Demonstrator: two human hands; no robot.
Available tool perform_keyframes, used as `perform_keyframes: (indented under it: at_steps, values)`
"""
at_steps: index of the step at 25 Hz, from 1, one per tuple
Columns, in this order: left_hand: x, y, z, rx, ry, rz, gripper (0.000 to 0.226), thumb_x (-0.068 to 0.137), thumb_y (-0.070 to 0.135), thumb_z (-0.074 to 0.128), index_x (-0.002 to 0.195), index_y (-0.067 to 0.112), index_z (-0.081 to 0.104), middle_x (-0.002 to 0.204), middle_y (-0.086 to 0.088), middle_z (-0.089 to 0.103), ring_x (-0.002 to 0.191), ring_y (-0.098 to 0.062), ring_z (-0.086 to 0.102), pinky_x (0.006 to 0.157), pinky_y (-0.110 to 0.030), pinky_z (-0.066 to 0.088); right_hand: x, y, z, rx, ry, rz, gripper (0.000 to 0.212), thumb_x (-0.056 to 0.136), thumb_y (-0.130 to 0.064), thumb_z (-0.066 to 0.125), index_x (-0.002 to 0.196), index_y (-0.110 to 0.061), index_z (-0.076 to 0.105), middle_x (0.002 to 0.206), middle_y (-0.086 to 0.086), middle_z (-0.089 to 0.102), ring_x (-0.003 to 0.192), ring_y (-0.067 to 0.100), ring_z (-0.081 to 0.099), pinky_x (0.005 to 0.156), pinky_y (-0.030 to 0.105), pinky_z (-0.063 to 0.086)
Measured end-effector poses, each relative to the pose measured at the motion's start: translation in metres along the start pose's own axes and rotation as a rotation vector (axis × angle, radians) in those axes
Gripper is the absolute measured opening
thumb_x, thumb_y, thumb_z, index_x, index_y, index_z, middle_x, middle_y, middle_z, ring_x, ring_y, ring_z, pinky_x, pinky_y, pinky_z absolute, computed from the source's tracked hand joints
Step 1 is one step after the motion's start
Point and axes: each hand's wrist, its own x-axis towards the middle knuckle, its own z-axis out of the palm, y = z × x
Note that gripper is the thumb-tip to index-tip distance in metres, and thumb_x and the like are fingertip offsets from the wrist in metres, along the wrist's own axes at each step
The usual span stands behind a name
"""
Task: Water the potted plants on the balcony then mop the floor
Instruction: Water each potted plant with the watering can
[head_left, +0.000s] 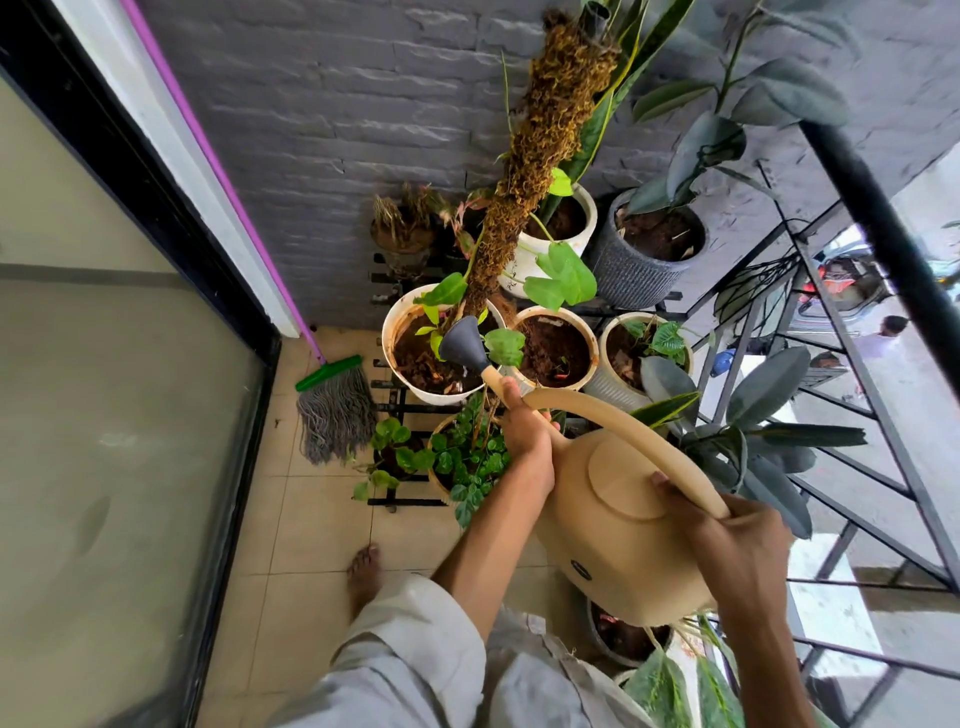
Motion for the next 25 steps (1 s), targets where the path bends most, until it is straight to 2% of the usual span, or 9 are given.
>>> perform_keyframes:
  at_steps: [4, 7, 11, 13, 15, 19, 25]
  values:
    - [-0.003, -0.009, -0.009, 0.003, 0.034, 0.021, 0.056, 0.099, 0.067, 0.047, 0.083, 0.016, 0.063, 0.062, -0.003, 0.056, 0.053, -0.021, 0.055, 0.064, -0.031, 0.049, -0.003, 0.011, 0.002, 0.015, -0.008, 0.016, 0.038, 0.07, -0.057, 0.087, 0.083, -0.021, 0.083, 0.059, 0.007, 0.072, 0.061, 0.038, 0.065, 0.051, 0.044, 0.05]
    - [-0.006, -0.021, -0.014, 0.014, 0.068, -0.001, 0.056, 0.1, 0.066, 0.045, 0.085, 0.015, 0.063, 0.064, -0.003, 0.055, 0.055, -0.02, 0.054, 0.062, -0.03, 0.047, -0.005, 0.017, 0.001, 0.004, -0.013, 0.056, 0.038, 0.069, -0.054, 0.089, 0.079, -0.018, 0.082, 0.052, 0.005, 0.067, 0.051, 0.029, 0.054, 0.049, 0.036, 0.041]
    - [-0.01, -0.044, -0.015, 0.002, 0.1, -0.029, 0.061, 0.096, 0.072, 0.046, 0.09, 0.015, 0.066, 0.07, -0.003, 0.059, 0.058, -0.021, 0.057, 0.065, -0.032, 0.049, -0.007, 0.019, -0.009, -0.066, 0.014, 0.076, 0.033, 0.068, -0.054, 0.09, 0.063, -0.026, 0.073, 0.056, 0.012, 0.068, 0.062, 0.038, 0.066, 0.053, 0.045, 0.053]
    - [-0.011, -0.053, -0.012, -0.008, 0.1, -0.038, 0.065, 0.094, 0.074, 0.047, 0.093, 0.013, 0.068, 0.069, -0.004, 0.06, 0.059, -0.021, 0.058, 0.066, -0.033, 0.05, -0.009, 0.021, -0.016, -0.069, 0.022, 0.081, 0.03, 0.067, -0.054, 0.09, 0.067, -0.029, 0.074, 0.059, 0.015, 0.07, 0.064, 0.039, 0.067, 0.057, 0.047, 0.056]
    - [-0.014, -0.06, -0.005, 0.004, 0.093, -0.04, 0.069, 0.095, 0.074, 0.046, 0.098, 0.01, 0.07, 0.073, -0.005, 0.062, 0.064, -0.022, 0.062, 0.066, -0.033, 0.052, -0.009, 0.024, -0.026, -0.06, 0.034, 0.092, 0.03, 0.063, -0.057, 0.087, 0.069, -0.03, 0.076, 0.059, 0.017, 0.069, 0.06, 0.038, 0.065, 0.054, 0.045, 0.054]
    - [-0.027, -0.073, 0.014, 0.013, 0.066, -0.047, 0.075, 0.095, 0.073, 0.046, 0.106, 0.003, 0.071, 0.073, -0.007, 0.063, 0.062, -0.023, 0.063, 0.06, -0.031, 0.051, -0.011, 0.024, -0.047, -0.001, 0.085, 0.142, 0.035, 0.053, -0.065, 0.079, 0.064, -0.032, 0.071, 0.053, 0.007, 0.068, 0.057, 0.031, 0.062, 0.052, 0.036, 0.048]
    - [-0.039, -0.079, 0.036, 0.048, 0.019, -0.049, 0.065, 0.096, 0.071, 0.047, 0.096, 0.008, 0.067, 0.071, -0.005, 0.06, 0.058, -0.022, 0.059, 0.06, -0.031, 0.05, -0.01, 0.034, -0.062, 0.007, 0.122, 0.178, 0.037, 0.052, -0.063, 0.075, 0.063, -0.028, 0.076, 0.044, -0.001, 0.062, 0.054, 0.028, 0.06, 0.048, 0.034, 0.044]
